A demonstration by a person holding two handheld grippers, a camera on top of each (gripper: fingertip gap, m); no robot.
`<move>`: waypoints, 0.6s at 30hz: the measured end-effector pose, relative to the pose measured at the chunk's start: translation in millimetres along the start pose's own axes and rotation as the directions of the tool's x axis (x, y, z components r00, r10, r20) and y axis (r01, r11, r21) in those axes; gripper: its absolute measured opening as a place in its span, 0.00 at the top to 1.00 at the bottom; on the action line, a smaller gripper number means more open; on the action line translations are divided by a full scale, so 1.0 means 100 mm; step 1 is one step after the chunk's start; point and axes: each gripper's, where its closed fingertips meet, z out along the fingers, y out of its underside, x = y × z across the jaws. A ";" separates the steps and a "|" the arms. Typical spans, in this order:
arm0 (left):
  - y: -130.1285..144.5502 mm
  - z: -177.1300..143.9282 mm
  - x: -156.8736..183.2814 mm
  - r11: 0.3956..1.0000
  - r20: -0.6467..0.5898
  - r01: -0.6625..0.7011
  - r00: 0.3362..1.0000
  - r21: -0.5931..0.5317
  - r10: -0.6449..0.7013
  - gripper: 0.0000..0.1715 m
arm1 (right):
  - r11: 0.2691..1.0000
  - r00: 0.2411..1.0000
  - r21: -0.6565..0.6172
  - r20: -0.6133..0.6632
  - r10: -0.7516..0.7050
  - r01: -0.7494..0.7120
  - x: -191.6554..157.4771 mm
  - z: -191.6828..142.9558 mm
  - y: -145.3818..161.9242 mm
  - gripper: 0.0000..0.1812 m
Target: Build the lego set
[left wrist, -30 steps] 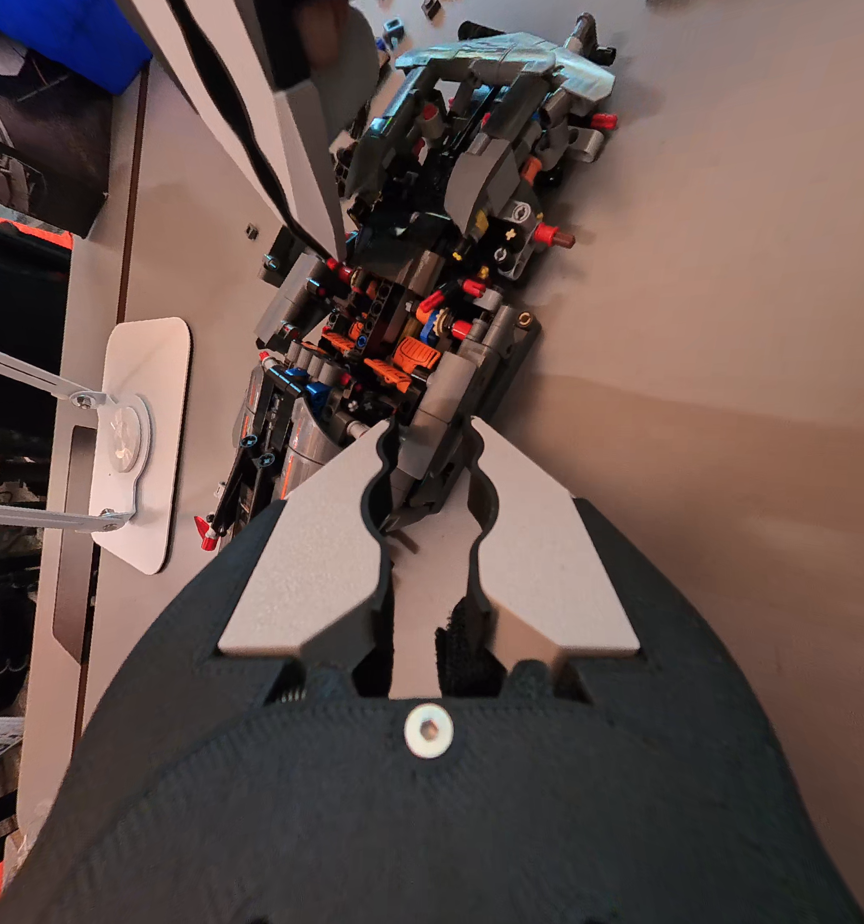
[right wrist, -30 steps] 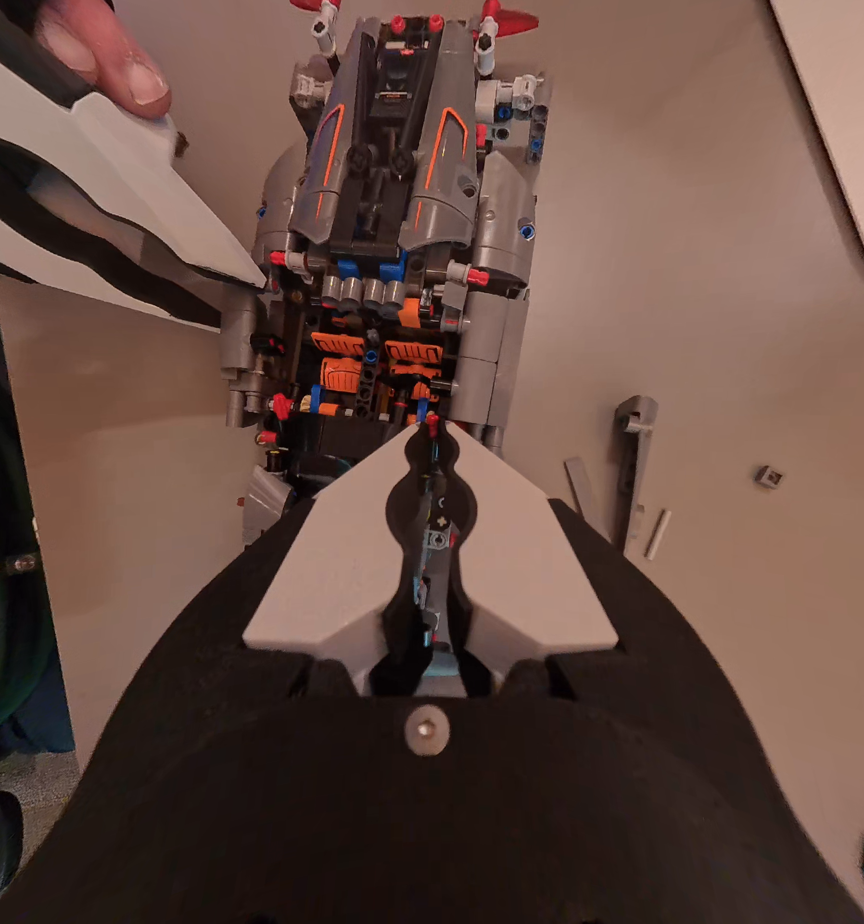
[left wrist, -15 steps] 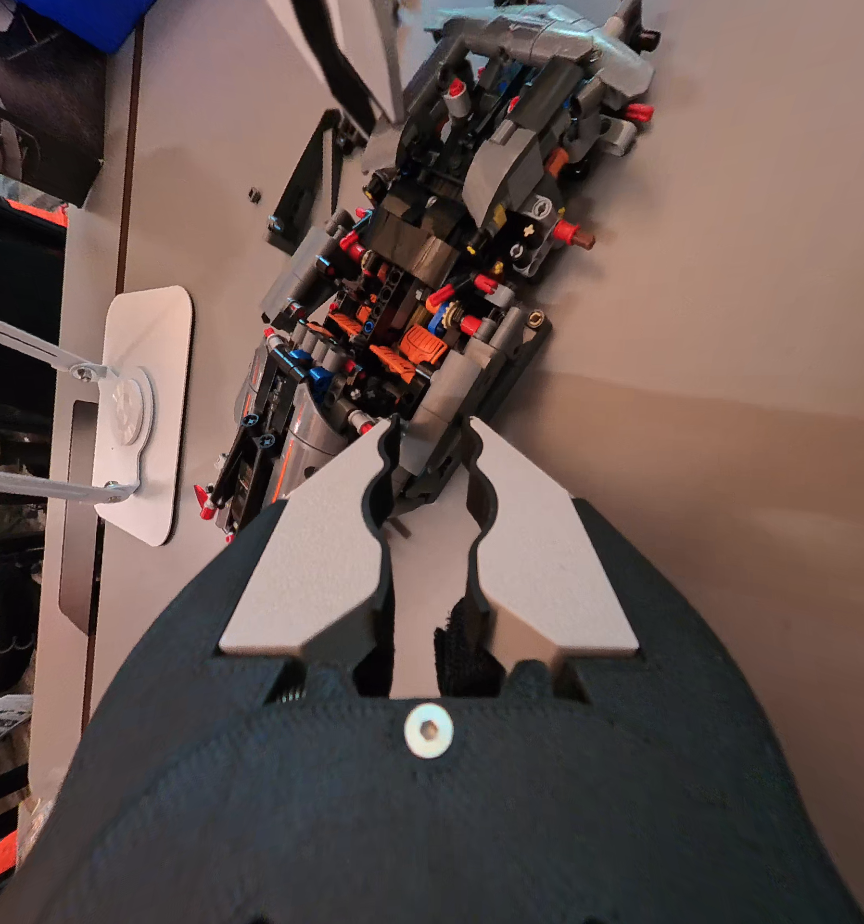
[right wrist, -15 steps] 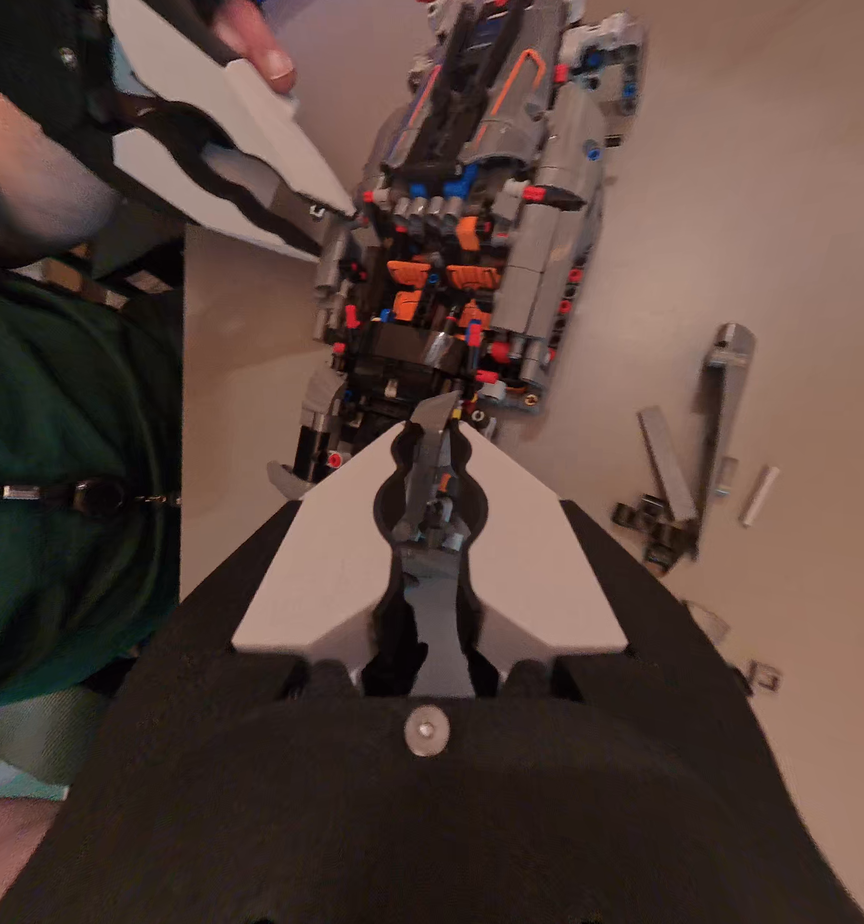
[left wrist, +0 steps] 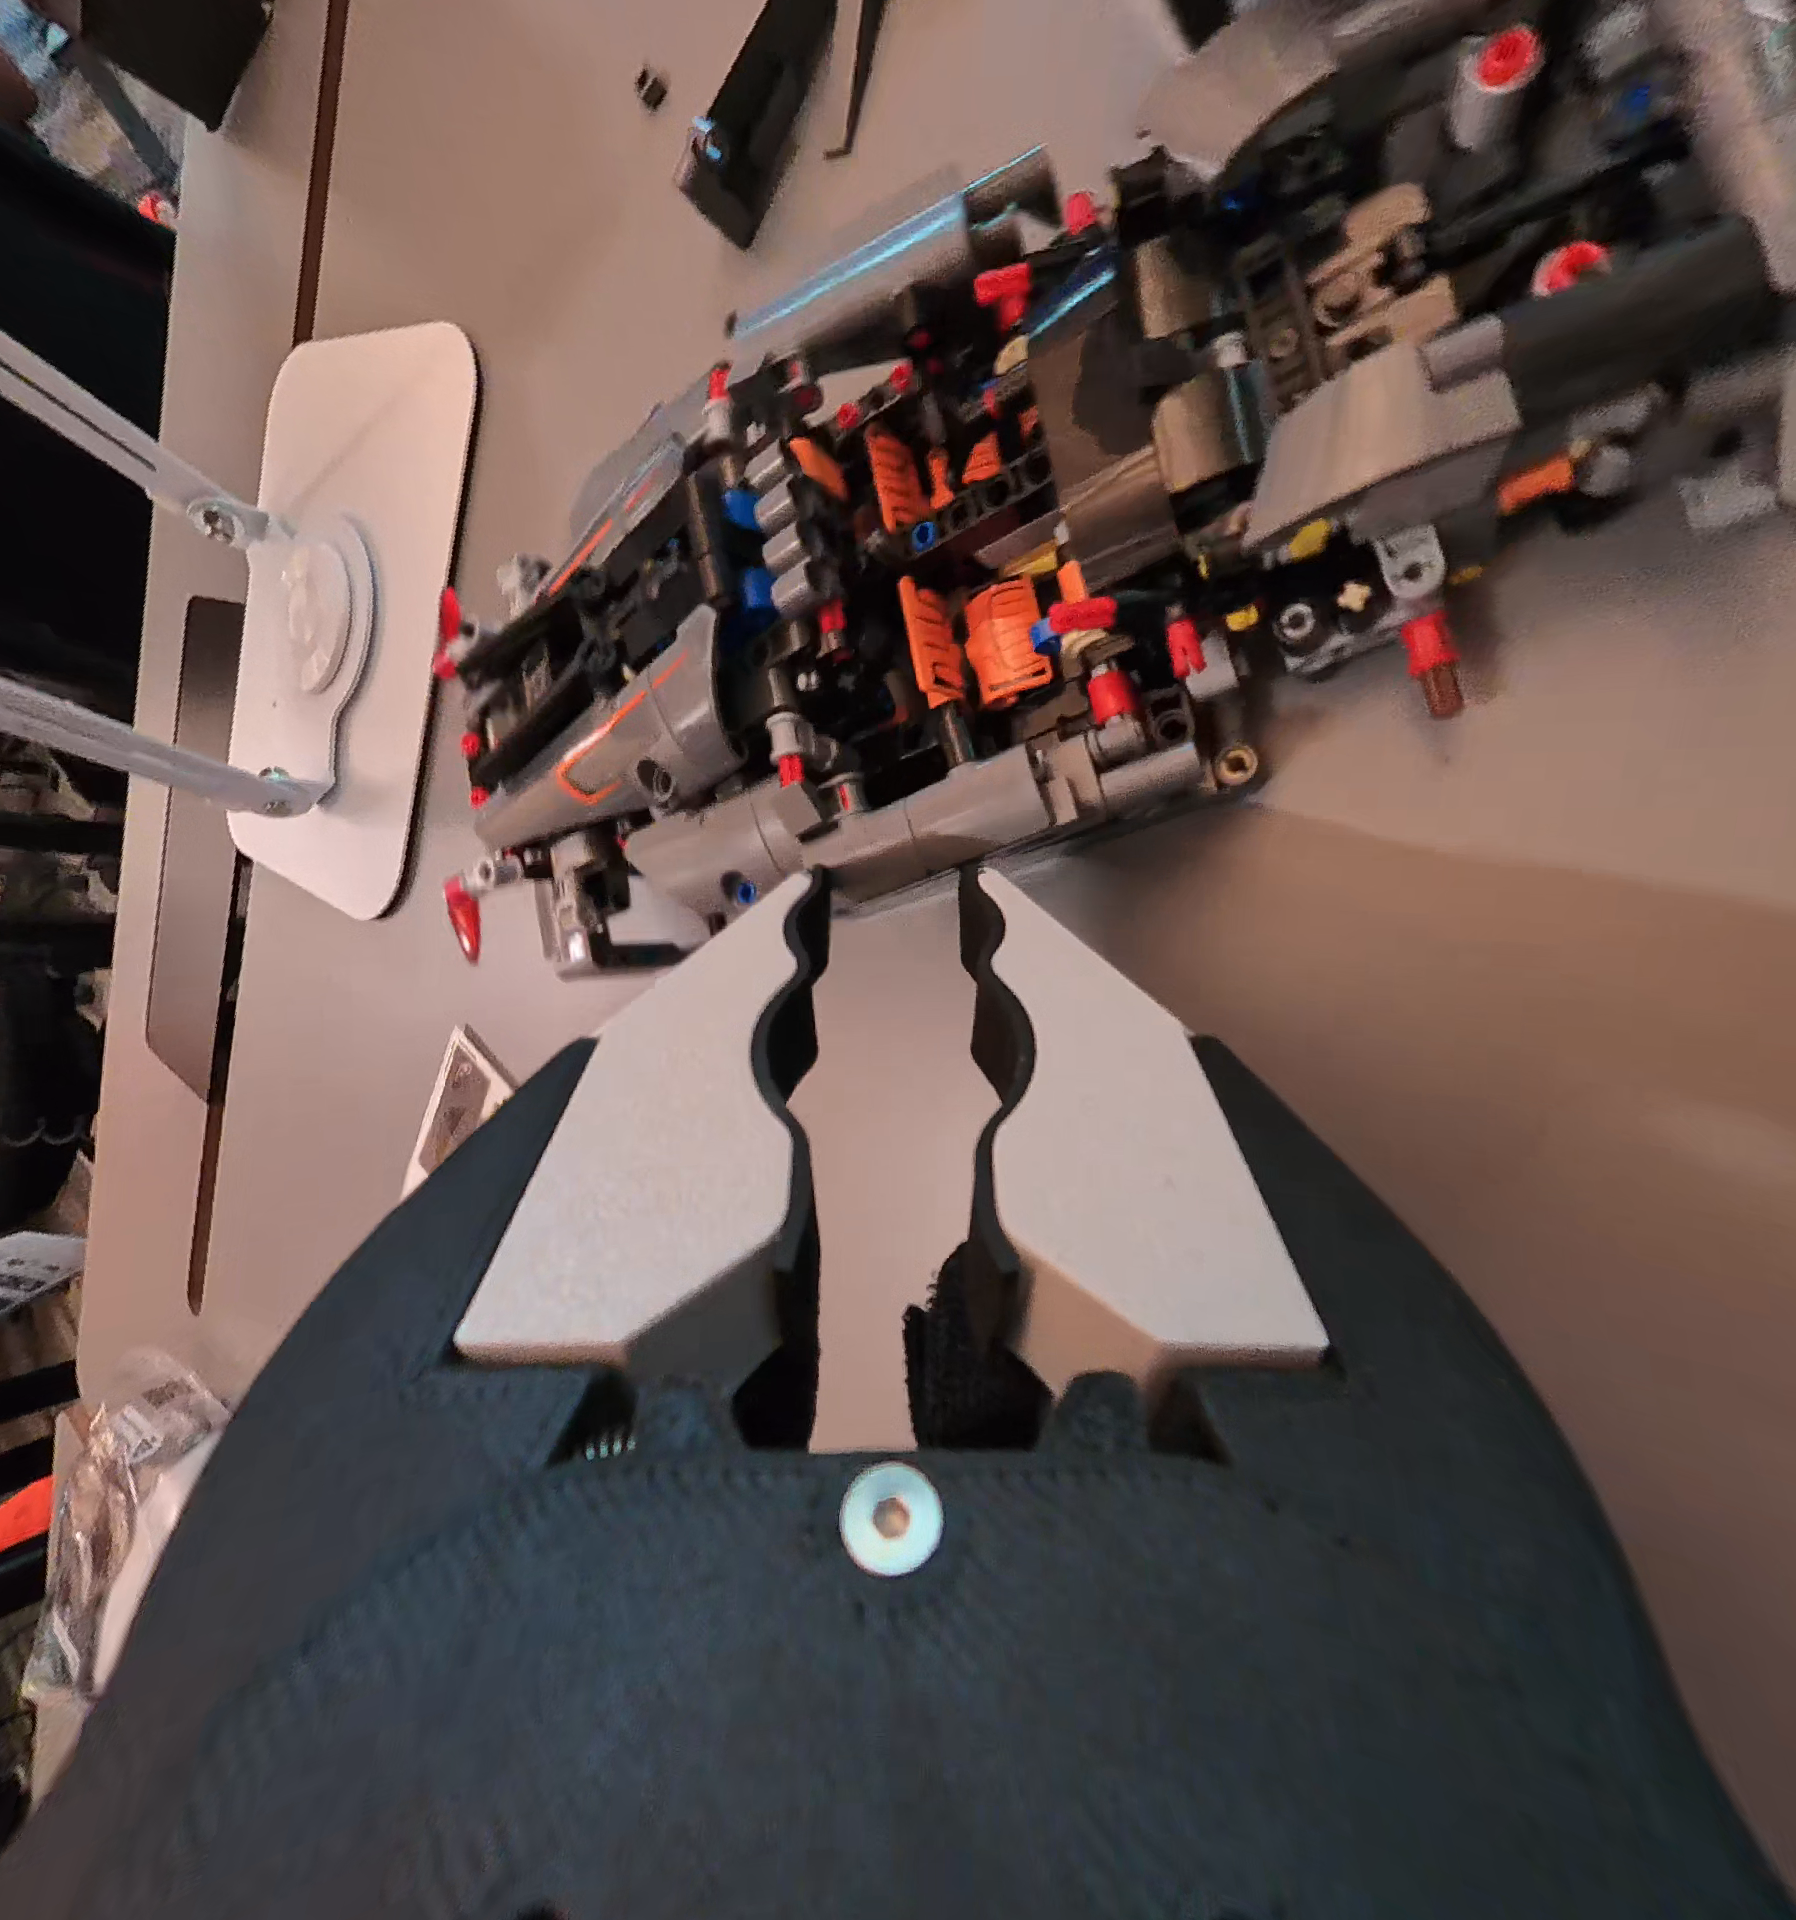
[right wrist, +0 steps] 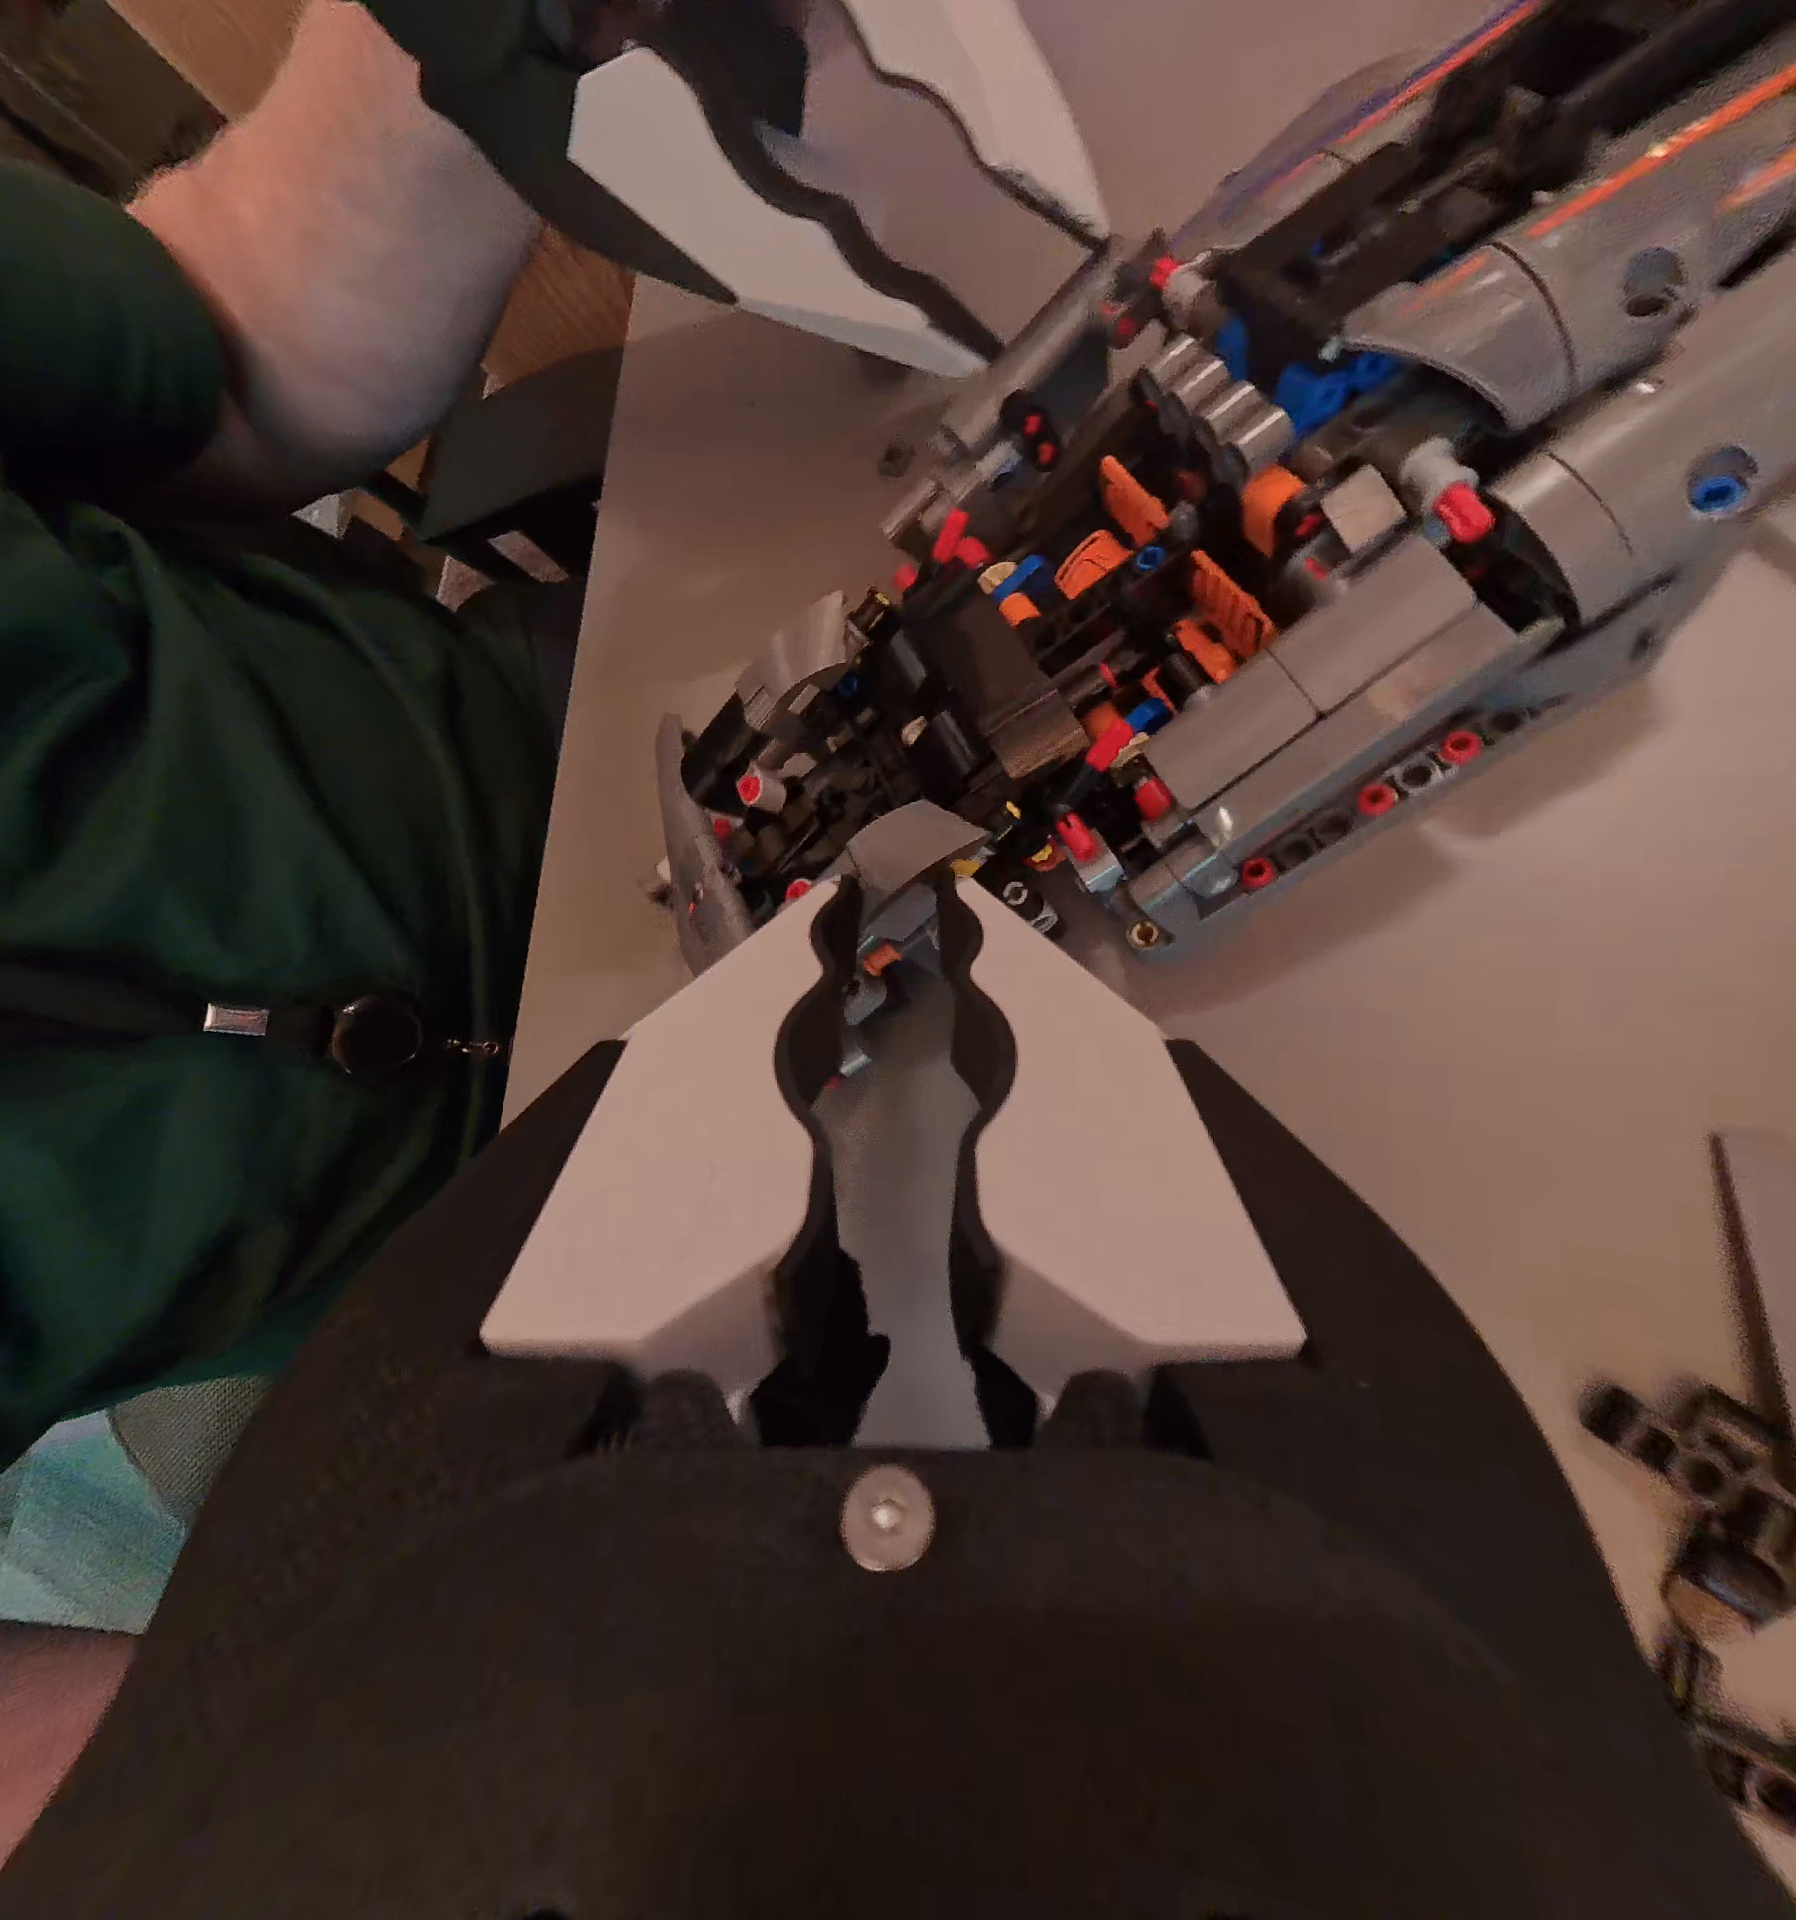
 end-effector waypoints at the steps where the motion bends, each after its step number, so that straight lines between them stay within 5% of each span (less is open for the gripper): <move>1: 0.03 0.01 -0.02 1.000 0.008 0.007 1.000 -0.007 -0.007 0.87 | 1.000 1.000 -0.003 0.013 -0.007 0.007 -0.03 0.04 -0.01 0.93; 10: 0.25 -0.03 -0.12 0.988 0.047 0.152 0.988 -0.034 -0.150 0.85 | 0.990 0.999 0.136 -0.023 -0.044 0.047 0.07 -0.17 -0.13 0.90; 18: 0.22 -0.05 0.25 0.933 -0.116 0.359 0.926 -0.016 -0.359 0.84 | 0.992 0.985 0.122 -0.174 -0.018 0.040 0.37 -0.18 -0.08 0.91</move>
